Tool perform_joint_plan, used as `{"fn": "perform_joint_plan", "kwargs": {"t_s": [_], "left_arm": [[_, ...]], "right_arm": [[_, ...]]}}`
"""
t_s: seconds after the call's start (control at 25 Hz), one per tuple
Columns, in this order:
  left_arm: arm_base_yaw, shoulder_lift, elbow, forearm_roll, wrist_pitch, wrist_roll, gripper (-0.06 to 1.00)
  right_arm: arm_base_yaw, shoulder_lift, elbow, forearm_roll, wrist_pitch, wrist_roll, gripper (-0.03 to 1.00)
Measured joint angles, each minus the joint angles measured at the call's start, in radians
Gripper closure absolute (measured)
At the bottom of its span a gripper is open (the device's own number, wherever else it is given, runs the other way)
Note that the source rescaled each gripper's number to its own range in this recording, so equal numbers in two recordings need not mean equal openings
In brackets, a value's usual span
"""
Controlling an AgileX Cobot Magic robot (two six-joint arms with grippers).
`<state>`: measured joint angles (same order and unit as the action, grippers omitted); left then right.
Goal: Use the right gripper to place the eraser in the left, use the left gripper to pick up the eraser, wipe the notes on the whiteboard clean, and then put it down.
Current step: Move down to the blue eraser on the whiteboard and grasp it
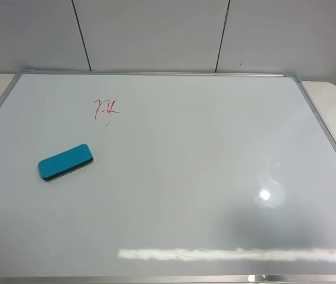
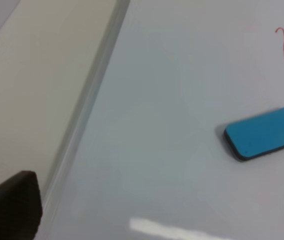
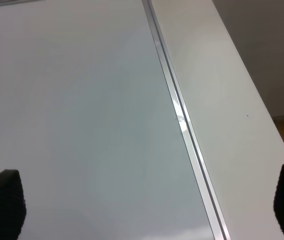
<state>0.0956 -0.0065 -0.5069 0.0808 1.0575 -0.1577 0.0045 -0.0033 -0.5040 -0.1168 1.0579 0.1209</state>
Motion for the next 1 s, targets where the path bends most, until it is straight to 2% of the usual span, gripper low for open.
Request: {"fn": "perform_joint_plan", "kwargs": {"t_s": [1.0], "left_arm": [[0.000,0.000,0.000,0.000,0.000,0.000,-0.06]], "right_arm": [[0.000,0.000,0.000,0.000,0.000,0.000,-0.03]]}}
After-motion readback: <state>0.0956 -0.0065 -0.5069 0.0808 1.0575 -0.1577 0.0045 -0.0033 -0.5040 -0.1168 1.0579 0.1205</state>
